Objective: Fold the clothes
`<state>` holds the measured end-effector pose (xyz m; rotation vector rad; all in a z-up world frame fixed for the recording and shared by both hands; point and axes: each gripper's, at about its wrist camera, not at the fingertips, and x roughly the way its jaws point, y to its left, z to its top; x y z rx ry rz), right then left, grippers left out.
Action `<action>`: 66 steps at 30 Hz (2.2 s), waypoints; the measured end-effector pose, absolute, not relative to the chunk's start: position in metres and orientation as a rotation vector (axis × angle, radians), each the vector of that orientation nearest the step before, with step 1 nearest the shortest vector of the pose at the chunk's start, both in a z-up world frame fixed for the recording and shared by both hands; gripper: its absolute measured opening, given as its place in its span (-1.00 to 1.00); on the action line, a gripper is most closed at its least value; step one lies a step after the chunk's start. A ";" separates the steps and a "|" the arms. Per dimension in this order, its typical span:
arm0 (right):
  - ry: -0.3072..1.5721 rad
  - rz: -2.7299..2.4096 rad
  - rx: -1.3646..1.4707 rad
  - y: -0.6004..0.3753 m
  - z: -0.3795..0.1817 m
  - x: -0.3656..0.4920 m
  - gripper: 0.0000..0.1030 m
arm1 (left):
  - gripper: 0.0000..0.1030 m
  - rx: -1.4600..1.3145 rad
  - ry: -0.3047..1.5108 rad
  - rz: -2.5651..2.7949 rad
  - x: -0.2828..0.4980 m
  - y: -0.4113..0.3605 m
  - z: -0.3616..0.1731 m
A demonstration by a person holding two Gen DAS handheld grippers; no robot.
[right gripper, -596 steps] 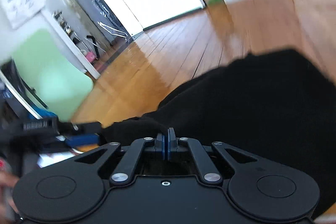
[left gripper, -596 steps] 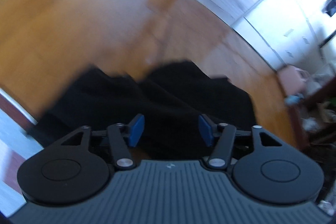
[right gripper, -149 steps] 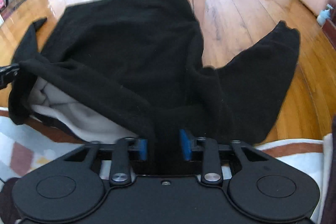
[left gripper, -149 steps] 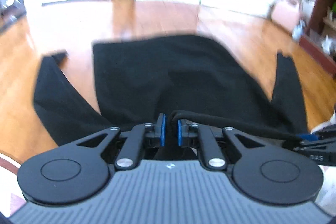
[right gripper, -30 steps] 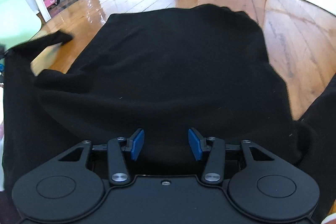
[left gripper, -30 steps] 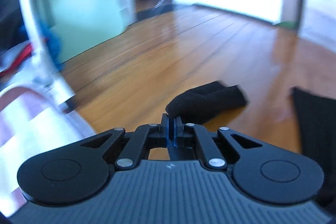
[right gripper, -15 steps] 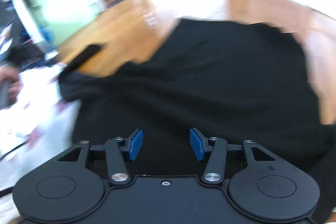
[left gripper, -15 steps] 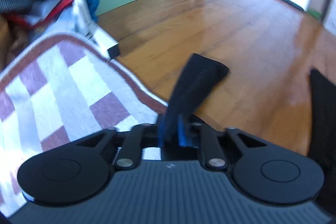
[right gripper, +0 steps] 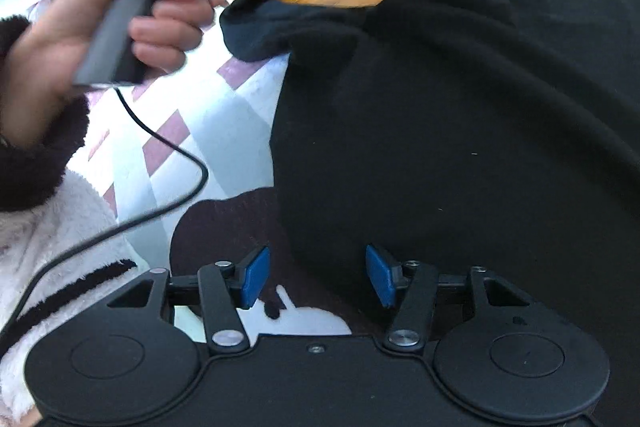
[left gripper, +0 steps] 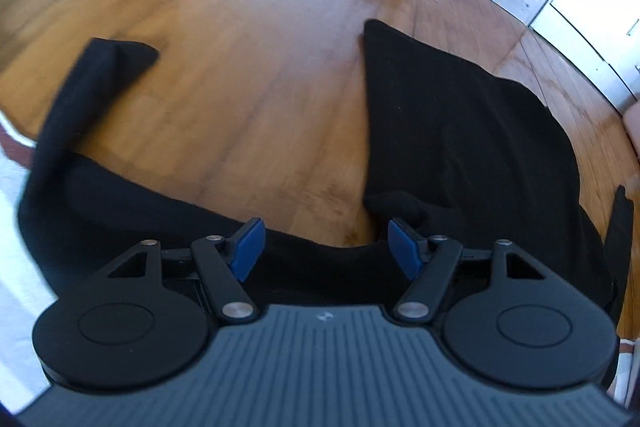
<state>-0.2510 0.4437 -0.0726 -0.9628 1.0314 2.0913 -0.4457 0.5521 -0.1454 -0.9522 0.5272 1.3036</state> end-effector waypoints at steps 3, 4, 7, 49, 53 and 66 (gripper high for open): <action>1.003 2.035 -0.815 0.454 -0.044 -0.231 0.13 | 0.31 -0.907 0.512 1.294 -0.439 0.559 -0.148; 0.984 2.022 -0.749 0.459 -0.031 -0.221 0.13 | 0.31 -0.884 0.504 1.292 -0.437 0.560 -0.146; 0.925 1.928 -0.551 0.480 0.006 -0.181 0.13 | 0.31 -0.788 0.498 1.301 -0.426 0.566 -0.138; 0.895 1.363 0.037 0.735 -0.058 0.090 -0.97 | -0.55 -0.675 0.494 1.290 -0.377 0.660 -0.148; 0.880 1.348 -0.013 0.743 -0.067 0.082 -0.95 | -0.53 -0.611 0.574 1.201 -0.355 0.671 -0.136; 0.738 1.511 -0.168 0.754 -0.025 0.073 -0.95 | -0.55 -0.604 0.798 1.175 -0.304 0.816 -0.156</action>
